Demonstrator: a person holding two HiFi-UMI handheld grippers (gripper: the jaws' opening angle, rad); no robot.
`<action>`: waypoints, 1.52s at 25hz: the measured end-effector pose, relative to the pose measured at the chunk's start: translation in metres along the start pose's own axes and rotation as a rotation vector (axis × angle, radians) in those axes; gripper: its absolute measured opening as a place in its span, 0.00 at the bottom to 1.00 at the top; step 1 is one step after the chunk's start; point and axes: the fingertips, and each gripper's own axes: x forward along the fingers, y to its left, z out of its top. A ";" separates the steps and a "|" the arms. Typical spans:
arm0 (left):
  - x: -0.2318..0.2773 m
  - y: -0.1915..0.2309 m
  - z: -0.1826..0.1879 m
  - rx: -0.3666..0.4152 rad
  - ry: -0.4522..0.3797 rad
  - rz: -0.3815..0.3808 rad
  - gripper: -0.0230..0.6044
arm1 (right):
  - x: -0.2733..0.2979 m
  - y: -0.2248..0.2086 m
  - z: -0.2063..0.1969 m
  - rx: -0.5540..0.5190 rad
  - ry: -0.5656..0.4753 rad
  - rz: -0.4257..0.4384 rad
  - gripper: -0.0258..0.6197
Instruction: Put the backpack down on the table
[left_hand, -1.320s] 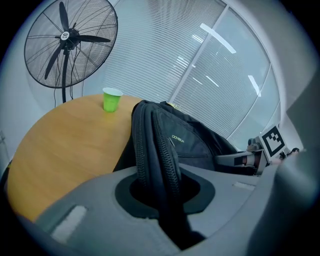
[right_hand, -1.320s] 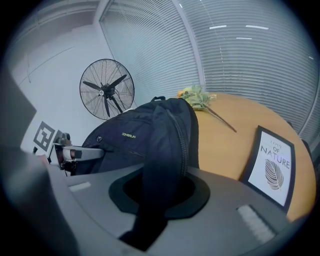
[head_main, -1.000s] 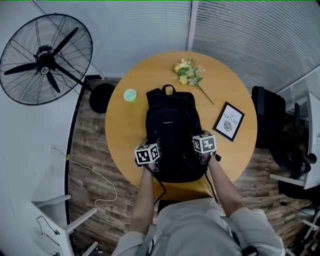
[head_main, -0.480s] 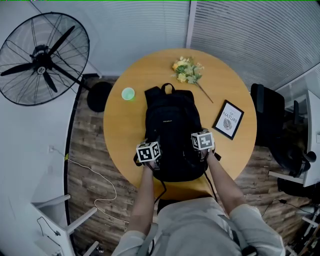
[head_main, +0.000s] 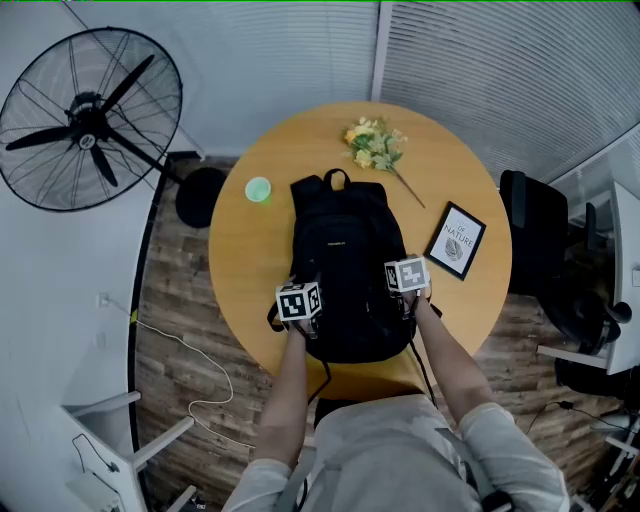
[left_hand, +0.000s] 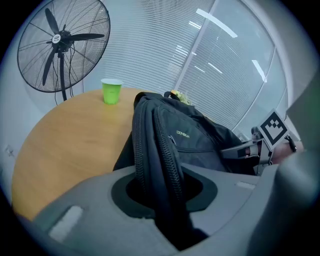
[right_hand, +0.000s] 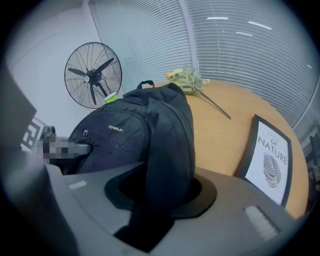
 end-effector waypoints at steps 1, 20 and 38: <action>-0.002 0.001 0.001 0.000 -0.007 0.003 0.22 | -0.003 -0.003 0.001 0.004 -0.011 -0.007 0.27; -0.056 0.014 0.002 0.045 -0.081 0.075 0.37 | -0.068 -0.003 0.010 -0.028 -0.172 0.029 0.31; -0.113 -0.033 0.009 0.095 -0.230 0.058 0.37 | -0.108 0.048 0.006 -0.039 -0.274 0.116 0.31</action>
